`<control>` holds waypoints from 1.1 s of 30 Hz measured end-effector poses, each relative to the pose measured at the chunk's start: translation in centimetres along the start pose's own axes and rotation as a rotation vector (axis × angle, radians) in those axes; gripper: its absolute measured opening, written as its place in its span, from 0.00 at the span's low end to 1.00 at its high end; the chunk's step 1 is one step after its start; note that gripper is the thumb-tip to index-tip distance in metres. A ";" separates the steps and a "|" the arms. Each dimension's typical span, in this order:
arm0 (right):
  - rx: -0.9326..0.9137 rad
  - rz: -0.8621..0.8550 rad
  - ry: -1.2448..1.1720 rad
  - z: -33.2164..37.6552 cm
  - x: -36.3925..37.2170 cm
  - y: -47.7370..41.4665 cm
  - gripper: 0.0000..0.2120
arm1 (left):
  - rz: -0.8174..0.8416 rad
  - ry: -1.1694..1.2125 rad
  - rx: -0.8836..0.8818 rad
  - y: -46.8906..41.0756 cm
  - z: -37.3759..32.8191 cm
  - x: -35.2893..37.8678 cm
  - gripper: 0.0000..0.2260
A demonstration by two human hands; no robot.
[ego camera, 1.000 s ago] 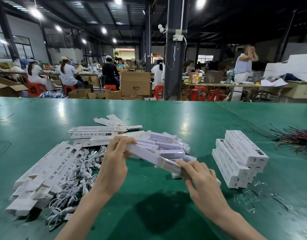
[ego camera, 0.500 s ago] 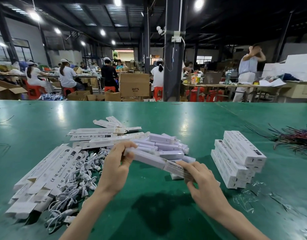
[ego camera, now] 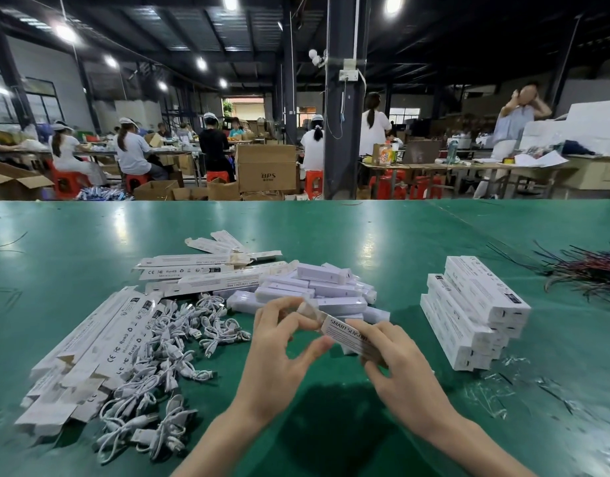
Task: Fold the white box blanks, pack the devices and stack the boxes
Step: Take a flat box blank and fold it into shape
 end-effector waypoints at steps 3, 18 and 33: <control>-0.022 -0.017 0.031 0.1 -0.2 0.0 0.28 | -0.014 -0.060 0.029 0.5 -0.3 0.3 0.11; -0.204 -0.004 0.122 2.6 -0.1 0.8 0.31 | 0.354 -0.034 -0.254 1.8 2.2 3.0 0.07; -0.031 -0.136 -0.044 0.6 -1.3 0.1 0.29 | -0.040 0.048 -0.375 -2.6 5.6 -3.6 0.11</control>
Point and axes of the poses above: each hand's wrist, its own y-axis away from the middle knuckle, its own x-axis out of the palm, z = x × y, the point moved 10 cm from there along -y, towards the middle knuckle, and after that the axes turned 13 degrees about -z, right-handed, at the moved point
